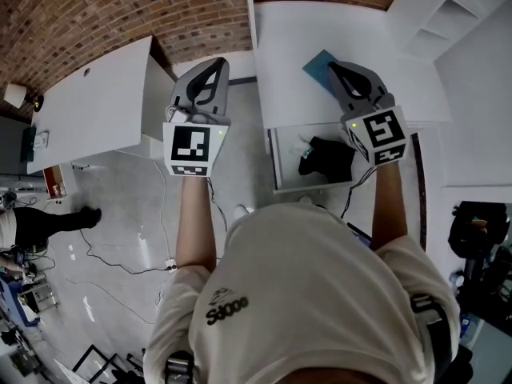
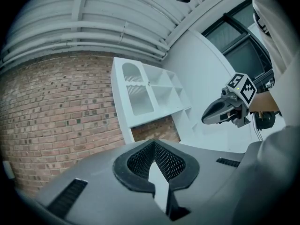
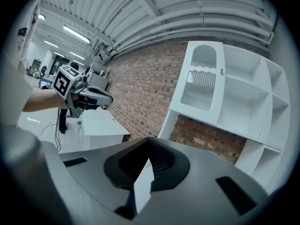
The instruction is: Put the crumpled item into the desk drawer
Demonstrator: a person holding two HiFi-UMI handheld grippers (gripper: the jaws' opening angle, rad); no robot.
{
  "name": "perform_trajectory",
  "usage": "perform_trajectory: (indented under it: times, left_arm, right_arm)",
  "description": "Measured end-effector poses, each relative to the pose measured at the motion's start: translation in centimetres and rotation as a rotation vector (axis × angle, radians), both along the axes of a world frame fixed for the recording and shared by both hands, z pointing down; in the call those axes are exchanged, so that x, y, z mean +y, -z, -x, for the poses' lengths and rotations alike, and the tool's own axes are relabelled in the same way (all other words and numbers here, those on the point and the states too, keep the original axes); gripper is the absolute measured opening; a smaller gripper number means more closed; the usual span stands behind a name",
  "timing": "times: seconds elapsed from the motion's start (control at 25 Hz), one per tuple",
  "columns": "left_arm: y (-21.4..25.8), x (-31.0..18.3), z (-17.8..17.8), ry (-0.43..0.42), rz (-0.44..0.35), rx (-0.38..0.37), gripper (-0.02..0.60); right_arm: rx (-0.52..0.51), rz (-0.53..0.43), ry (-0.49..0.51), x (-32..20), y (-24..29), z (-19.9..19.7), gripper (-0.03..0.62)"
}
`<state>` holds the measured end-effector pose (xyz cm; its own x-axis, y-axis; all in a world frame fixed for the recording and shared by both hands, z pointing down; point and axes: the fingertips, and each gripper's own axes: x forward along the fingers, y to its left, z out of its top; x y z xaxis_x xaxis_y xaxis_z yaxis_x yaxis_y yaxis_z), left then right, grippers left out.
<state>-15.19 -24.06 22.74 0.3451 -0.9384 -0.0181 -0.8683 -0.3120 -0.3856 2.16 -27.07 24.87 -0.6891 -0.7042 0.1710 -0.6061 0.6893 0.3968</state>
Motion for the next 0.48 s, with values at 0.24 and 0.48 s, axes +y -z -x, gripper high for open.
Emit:
perform_trajectory:
  times: [0.24,0.48]
  left_arm:
    - [-0.9,0.6,0.5,0.023,0.019,-0.003,0.018]
    - [-1.9,0.5,1.0,0.038,0.041,-0.008,0.018]
  right_arm:
    - [0.023,0.015,0.036,0.3,-0.9,0.5,0.003]
    - [0.037,0.019,0.053,-0.1,-1.6,1.0,0.003]
